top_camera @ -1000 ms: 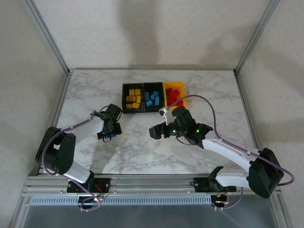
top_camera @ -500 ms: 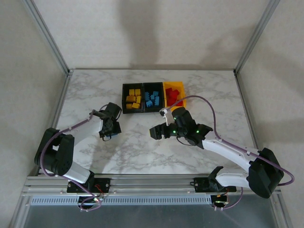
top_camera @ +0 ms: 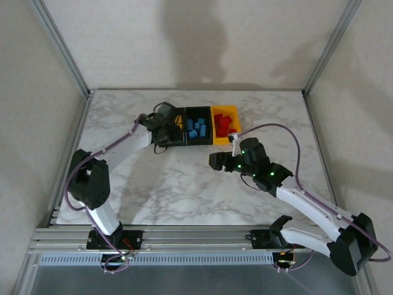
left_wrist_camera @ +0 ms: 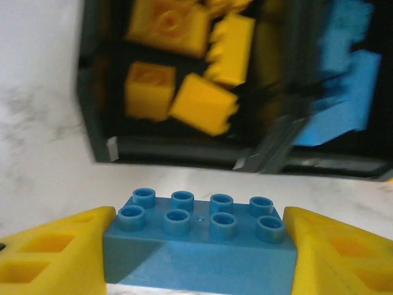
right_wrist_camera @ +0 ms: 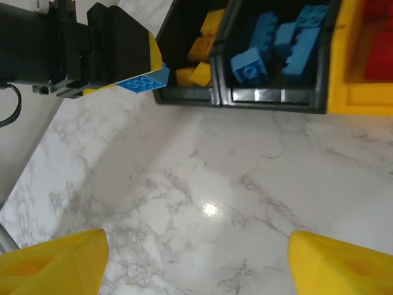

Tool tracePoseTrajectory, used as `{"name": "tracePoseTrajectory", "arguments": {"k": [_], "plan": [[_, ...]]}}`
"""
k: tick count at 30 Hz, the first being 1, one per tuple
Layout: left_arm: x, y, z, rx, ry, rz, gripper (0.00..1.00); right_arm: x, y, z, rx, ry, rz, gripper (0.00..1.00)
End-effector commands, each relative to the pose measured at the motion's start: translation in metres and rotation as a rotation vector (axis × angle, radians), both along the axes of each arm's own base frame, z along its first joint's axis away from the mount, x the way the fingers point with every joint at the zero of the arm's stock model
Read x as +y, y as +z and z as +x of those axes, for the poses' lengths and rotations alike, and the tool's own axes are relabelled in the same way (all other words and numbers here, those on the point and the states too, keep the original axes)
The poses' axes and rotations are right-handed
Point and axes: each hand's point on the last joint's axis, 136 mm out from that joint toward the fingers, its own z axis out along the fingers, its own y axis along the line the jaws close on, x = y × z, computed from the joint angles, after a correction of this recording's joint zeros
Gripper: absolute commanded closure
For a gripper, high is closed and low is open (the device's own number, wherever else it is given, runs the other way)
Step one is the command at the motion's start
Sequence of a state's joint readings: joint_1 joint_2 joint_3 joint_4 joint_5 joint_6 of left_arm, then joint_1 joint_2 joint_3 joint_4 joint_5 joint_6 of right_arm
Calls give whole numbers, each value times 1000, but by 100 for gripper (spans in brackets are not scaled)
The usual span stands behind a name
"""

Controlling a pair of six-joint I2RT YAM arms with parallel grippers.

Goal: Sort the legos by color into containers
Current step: Pick up the lego from the middle-left of the table, then place the lego in the container.

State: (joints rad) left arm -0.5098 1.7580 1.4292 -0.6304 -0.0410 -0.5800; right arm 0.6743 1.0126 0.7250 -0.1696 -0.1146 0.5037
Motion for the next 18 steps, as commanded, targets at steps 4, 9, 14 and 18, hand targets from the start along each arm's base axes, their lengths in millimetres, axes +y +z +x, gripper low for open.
{"name": "tracePoseTrajectory", "arguments": {"k": [4, 9, 14, 18], "plan": [[-43, 13, 31, -18, -27, -40, 47, -28, -8, -1, 37, -110, -19, 23], [-71, 23, 60, -48, -38, -74, 47, -41, -6, -2, 31, -149, -17, 23], [-89, 16, 86, -54, -39, -77, 47, -51, -7, -3, 36, -173, -20, 23], [-103, -2, 102, -31, -47, -88, 47, -57, -8, -4, 37, -188, -27, 23]]}}
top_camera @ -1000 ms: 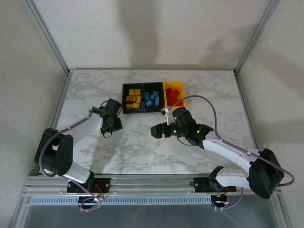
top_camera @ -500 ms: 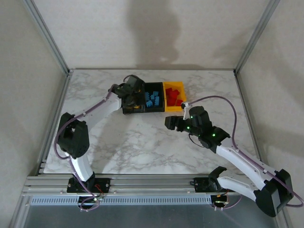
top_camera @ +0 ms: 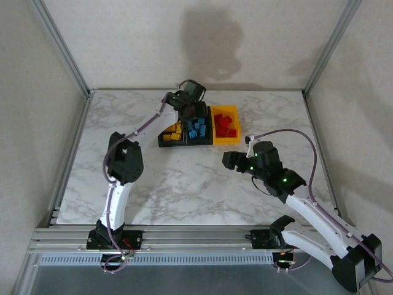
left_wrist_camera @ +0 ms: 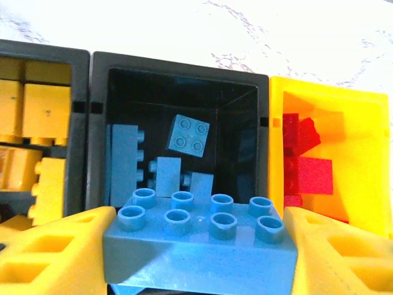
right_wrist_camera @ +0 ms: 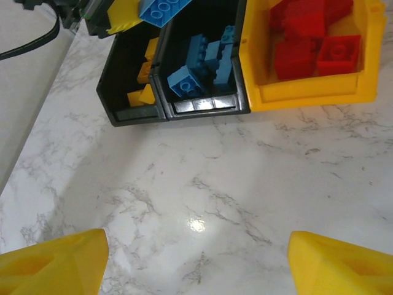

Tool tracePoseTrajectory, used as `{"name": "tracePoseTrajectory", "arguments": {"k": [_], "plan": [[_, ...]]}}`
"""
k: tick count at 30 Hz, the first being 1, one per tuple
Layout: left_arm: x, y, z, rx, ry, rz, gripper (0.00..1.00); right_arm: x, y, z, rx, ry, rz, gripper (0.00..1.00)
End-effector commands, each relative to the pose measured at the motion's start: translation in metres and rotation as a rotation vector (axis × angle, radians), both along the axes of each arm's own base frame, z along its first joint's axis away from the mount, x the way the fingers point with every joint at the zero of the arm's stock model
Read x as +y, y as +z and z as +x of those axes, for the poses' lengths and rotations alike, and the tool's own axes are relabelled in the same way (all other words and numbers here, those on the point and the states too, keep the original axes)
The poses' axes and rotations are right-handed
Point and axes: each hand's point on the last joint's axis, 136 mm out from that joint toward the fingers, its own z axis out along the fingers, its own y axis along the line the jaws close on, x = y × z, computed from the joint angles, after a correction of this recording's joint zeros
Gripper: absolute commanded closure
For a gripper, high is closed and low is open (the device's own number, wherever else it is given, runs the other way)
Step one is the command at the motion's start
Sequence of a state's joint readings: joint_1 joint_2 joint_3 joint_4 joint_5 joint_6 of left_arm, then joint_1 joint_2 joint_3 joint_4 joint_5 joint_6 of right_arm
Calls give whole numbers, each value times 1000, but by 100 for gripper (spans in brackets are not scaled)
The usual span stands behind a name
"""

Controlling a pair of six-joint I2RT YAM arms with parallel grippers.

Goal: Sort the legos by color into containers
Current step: Place the lego in the container.

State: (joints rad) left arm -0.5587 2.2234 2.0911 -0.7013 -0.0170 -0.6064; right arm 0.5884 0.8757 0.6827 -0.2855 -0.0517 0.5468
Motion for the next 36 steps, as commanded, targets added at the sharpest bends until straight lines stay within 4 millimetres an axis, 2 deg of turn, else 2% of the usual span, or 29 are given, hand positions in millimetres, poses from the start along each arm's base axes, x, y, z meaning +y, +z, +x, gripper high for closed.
{"name": "tracePoseTrajectory", "arguments": {"k": [1, 7, 11, 15, 20, 26, 31, 36], "plan": [[-10, -21, 1, 64, -9, 8, 47, -10, -4, -3, 12, -30, -13, 23], [-18, -40, 17, 77, -2, 17, 44, -15, -3, -5, 7, -42, -7, 23], [-12, -50, 20, 86, 29, 40, 43, -17, -2, -7, 2, -42, -2, 23], [-7, -51, 21, 81, 47, 54, 40, -19, 0, -7, -5, -43, -1, 23], [-10, -48, 22, 75, 47, 37, 29, -18, 1, -7, -8, -40, 2, 22], [-12, -29, 23, 43, 40, 16, 22, -19, 0, -6, -4, -46, 2, 22], [-12, -11, 20, 21, 33, 1, 22, -19, 5, -5, -14, -45, 3, 21], [-15, 30, 3, -41, 0, -41, 21, -21, 7, 3, -29, -66, -23, 16]]}}
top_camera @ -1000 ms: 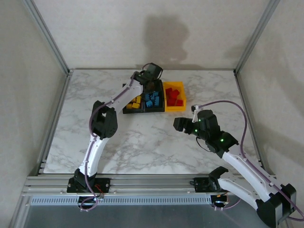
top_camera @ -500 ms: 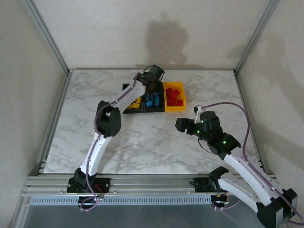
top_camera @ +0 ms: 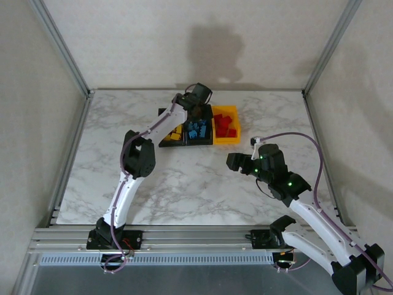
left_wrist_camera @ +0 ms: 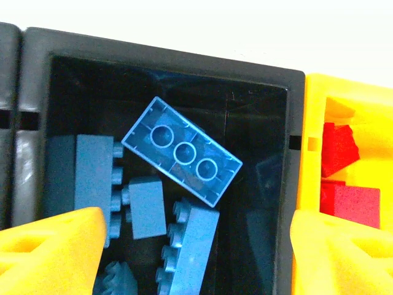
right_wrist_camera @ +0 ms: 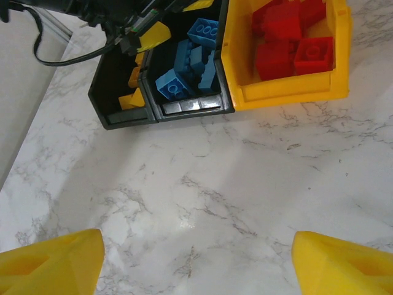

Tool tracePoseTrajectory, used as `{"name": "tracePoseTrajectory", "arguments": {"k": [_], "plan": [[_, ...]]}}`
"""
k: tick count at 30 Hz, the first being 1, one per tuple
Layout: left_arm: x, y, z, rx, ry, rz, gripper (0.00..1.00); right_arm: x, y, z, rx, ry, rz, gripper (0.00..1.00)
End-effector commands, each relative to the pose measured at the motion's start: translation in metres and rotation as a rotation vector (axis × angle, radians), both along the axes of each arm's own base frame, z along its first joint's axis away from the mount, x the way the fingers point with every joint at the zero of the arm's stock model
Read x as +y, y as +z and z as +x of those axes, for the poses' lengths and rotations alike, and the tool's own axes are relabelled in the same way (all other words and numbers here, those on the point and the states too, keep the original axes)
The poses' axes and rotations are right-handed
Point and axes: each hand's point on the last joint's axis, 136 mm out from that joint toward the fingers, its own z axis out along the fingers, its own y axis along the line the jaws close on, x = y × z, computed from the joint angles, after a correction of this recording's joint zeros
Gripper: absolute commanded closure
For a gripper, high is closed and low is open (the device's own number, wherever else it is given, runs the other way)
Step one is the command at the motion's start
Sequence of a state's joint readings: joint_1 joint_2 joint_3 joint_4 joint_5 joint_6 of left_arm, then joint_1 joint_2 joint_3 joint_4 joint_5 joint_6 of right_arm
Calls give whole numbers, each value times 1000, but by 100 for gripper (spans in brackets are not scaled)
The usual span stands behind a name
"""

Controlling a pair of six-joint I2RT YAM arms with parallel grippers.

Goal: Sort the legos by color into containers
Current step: Place the lego in the container, then reset both arms

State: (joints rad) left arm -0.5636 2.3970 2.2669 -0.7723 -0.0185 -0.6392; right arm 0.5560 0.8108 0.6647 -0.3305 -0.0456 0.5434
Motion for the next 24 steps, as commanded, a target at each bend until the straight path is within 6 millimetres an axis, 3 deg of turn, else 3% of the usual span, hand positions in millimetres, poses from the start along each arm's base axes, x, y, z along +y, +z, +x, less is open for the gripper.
{"name": "tracePoseTrajectory", "arguments": {"k": [1, 8, 10, 12, 15, 18, 22, 24], "plan": [[-1, 80, -18, -122, -29, -71, 21, -6, 6, 10, -23, -39, -28, 15], [33, 122, -77, -254, -54, -153, 15, 2, 16, 35, -64, -57, -59, 9], [48, 125, -94, -280, -50, -163, 12, 3, 19, 44, -72, -70, -69, 6], [63, 127, -110, -303, -38, -161, 1, 4, 22, 52, -81, -82, -81, 1], [93, 125, -129, -341, 4, -131, 0, 4, 25, 65, -96, -109, -107, 1], [136, 138, -144, -439, 104, -106, 0, -5, 32, 80, -126, -194, -138, 1], [211, 149, -159, -573, 311, -55, 0, -47, 51, 99, -260, -437, -230, 1], [244, 153, -169, -647, 406, 12, 0, -60, 64, 102, -393, -476, -290, 1]]}}
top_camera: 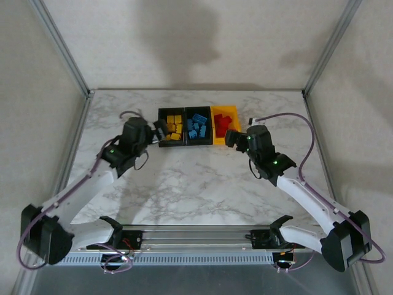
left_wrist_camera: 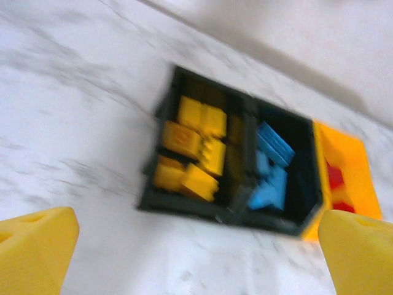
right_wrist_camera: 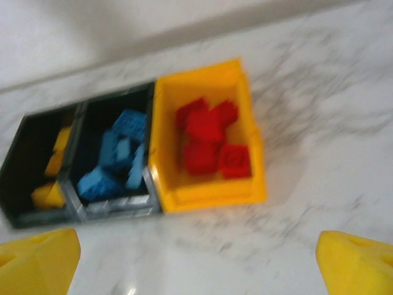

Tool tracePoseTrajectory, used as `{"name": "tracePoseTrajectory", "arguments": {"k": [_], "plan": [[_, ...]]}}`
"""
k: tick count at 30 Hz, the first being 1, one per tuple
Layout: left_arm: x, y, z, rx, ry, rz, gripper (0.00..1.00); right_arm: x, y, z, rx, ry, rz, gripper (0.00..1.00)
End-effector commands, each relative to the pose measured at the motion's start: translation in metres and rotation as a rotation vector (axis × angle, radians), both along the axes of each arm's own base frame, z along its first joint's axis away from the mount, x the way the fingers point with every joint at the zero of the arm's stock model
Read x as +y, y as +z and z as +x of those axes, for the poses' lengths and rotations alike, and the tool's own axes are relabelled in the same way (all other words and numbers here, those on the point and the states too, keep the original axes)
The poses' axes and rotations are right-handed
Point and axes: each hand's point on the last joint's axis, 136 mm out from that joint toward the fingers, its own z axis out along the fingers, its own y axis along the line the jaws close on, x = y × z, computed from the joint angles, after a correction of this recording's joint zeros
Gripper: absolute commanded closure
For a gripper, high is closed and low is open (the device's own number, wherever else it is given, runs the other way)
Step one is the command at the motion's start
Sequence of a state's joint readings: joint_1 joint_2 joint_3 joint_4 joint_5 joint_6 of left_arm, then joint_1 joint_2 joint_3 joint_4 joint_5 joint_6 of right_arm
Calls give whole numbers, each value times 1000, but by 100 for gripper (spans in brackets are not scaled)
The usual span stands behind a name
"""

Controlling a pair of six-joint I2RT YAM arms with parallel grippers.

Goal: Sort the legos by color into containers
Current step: Reset both arms

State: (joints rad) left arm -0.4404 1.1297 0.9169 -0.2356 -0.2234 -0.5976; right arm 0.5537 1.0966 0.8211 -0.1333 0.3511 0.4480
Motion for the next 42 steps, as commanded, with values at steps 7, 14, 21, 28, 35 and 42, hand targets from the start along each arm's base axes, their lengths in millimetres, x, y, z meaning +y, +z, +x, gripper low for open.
{"name": "tracePoseTrajectory", "arguments": {"k": [7, 14, 21, 28, 35, 42], "plan": [[117, 23, -35, -342, 432, 274, 0, -116, 42, 13, -357, -485, -407, 1], [155, -29, -33, -313, 518, 376, 0, -179, 12, -17, -462, -630, -322, 1], [171, -83, -35, -315, 581, 386, 0, -192, -66, -19, -368, -636, -405, 1], [173, -81, -37, -410, 595, 392, 0, -167, -74, 10, -411, -460, -344, 1], [137, -94, 1, -380, 326, 433, 0, -151, -96, 27, -385, -241, -257, 1], [142, -105, 7, -364, 310, 404, 1, -161, -100, 33, -369, -281, -251, 1]]}}
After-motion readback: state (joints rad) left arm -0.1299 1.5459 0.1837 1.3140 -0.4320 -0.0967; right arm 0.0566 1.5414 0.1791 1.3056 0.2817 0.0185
